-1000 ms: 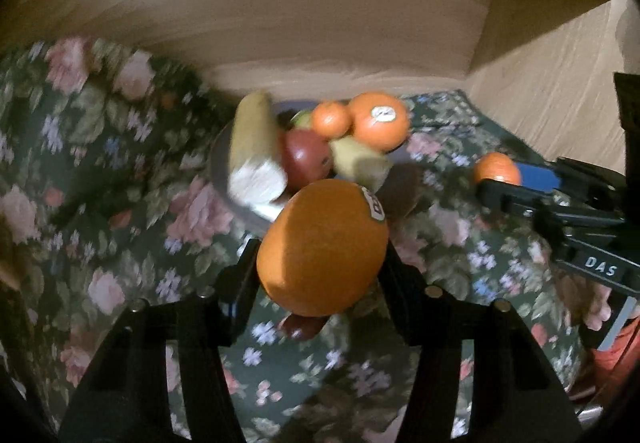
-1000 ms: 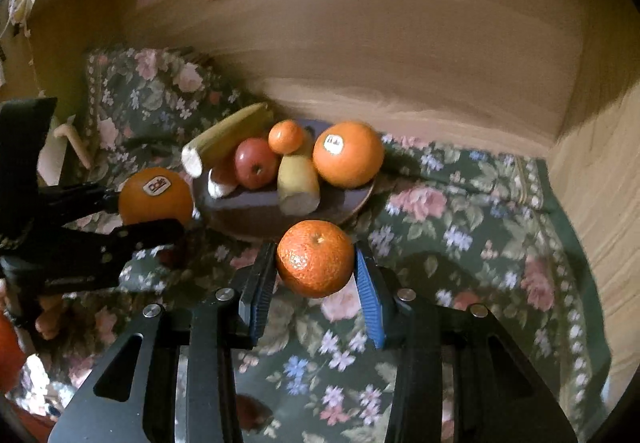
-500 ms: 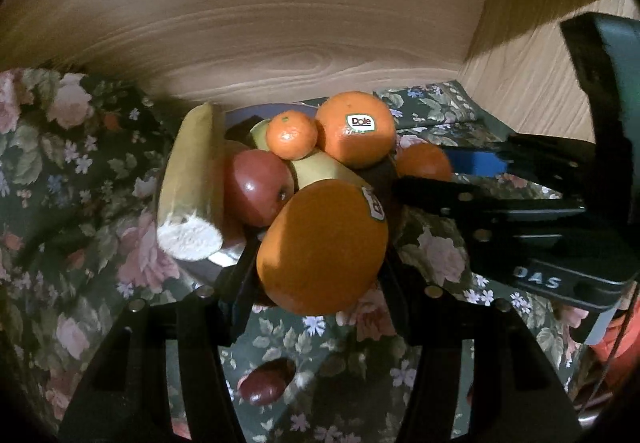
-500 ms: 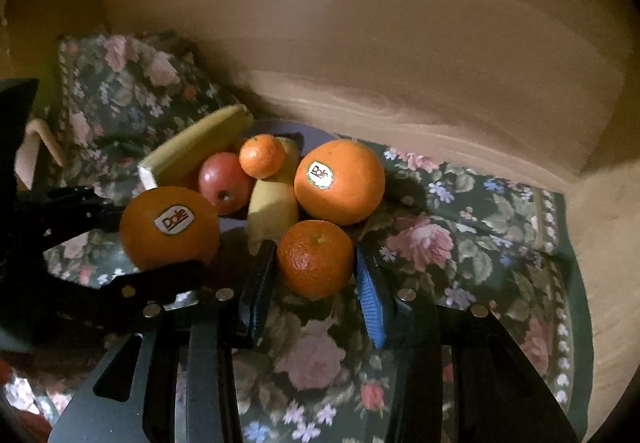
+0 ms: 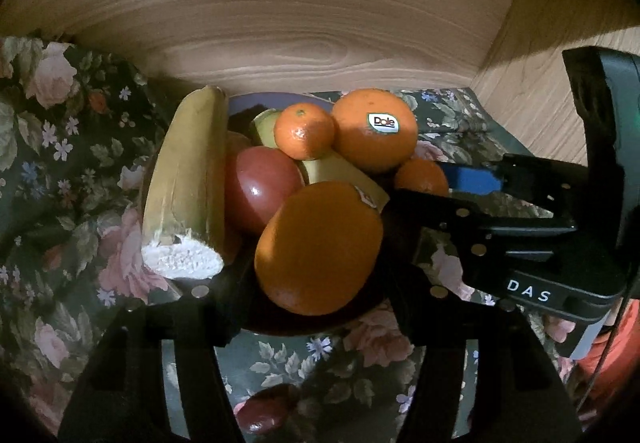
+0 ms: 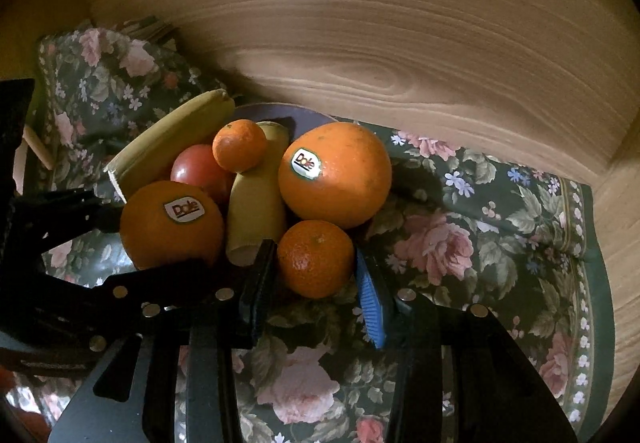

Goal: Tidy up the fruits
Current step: 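Set the Dole orange and mandarin on the plate, opening both tools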

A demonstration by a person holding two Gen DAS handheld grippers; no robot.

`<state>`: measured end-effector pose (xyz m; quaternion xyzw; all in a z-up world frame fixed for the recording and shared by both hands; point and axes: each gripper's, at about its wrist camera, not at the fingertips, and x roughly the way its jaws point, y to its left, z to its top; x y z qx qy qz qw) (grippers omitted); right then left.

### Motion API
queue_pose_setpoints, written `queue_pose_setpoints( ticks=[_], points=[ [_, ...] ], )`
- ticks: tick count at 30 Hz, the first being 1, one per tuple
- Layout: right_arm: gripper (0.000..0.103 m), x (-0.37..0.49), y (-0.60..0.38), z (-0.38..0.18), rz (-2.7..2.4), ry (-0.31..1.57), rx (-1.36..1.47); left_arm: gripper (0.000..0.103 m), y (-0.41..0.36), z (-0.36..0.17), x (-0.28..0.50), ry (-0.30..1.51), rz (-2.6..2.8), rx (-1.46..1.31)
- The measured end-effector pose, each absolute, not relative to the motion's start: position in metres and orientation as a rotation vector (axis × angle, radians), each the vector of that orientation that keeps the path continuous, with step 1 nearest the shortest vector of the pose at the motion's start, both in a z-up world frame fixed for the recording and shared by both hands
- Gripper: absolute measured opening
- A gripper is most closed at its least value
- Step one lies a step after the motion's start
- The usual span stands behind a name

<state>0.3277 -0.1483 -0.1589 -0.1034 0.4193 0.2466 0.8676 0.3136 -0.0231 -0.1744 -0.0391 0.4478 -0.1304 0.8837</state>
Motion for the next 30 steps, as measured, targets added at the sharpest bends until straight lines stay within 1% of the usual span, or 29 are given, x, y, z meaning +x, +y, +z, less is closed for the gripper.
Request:
queue_pose_setpoints(
  ticks=[2, 3, 4, 10, 13, 19, 25, 30],
  points=[
    [0.044, 0.326, -0.148, -0.158, 0.508, 0.875, -0.224, 0.06, -0.026, -0.173, 0.312, 0.928, -0.265, -0.064],
    [0.051, 0.326, -0.146, -0.157, 0.505, 0.868, -0.226, 0.06, -0.027, -0.173, 0.312, 0.927, -0.265, -0.06],
    [0.056, 0.324, -0.146, -0.155, 0.503, 0.857, -0.23, 0.06, -0.027, -0.171, 0.31, 0.925, -0.264, -0.059],
    [0.056, 0.307, -0.15, -0.138, 0.486, 0.804, -0.238, 0.064, -0.017, -0.153, 0.288, 0.866, -0.247, -0.049],
    [0.056, 0.293, -0.153, -0.127, 0.477, 0.774, -0.23, 0.069, -0.014, -0.141, 0.271, 0.828, -0.238, -0.045],
    [0.056, 0.249, -0.156, -0.11, 0.483, 0.705, -0.202, 0.069, -0.003, -0.119, 0.233, 0.762, -0.217, -0.036],
    [0.056, 0.205, -0.156, -0.107, 0.477, 0.66, -0.199, 0.07, 0.008, -0.106, 0.185, 0.704, -0.175, -0.006],
    [0.057, 0.175, -0.165, -0.119, 0.463, 0.666, -0.181, 0.072, 0.012, -0.112, 0.159, 0.71, -0.175, -0.027]
  ],
)
